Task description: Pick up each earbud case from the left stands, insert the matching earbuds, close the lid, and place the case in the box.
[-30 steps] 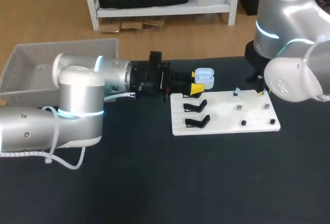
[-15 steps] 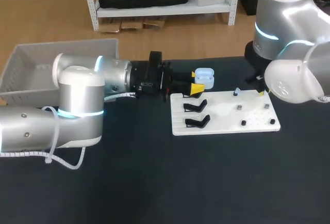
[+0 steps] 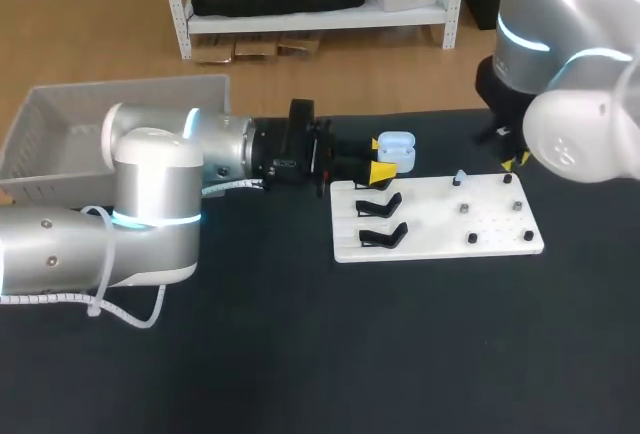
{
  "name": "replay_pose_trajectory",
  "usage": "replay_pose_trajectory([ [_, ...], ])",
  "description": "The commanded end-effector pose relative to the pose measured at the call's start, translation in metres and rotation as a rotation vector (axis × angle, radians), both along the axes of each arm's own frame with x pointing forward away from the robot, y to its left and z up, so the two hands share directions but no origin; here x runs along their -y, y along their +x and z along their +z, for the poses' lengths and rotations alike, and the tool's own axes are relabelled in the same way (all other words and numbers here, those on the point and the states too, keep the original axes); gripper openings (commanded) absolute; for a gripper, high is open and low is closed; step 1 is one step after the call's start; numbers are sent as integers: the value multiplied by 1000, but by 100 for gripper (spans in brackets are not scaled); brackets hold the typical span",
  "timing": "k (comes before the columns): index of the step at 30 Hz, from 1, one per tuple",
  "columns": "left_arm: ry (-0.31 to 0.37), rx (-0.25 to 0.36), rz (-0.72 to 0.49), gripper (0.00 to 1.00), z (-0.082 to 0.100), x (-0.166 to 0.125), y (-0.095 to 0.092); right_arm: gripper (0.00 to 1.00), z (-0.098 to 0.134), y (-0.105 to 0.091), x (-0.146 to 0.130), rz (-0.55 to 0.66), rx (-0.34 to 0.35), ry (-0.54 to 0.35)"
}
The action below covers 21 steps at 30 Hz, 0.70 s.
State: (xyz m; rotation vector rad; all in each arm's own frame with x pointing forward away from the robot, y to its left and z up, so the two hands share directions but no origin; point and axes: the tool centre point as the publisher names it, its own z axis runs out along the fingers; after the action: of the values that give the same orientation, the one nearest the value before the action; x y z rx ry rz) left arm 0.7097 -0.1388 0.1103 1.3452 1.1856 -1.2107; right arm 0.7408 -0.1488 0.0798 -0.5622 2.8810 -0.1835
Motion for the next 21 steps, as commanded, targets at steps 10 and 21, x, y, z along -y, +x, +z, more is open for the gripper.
replay_pose_trajectory([
  [10,-4,3,4,0,-1,1,0,0,87,-74,-78,-56,-10,51],
  [21,-4,3,4,0,-1,1,0,0,108,-97,-140,21,26,57],
])
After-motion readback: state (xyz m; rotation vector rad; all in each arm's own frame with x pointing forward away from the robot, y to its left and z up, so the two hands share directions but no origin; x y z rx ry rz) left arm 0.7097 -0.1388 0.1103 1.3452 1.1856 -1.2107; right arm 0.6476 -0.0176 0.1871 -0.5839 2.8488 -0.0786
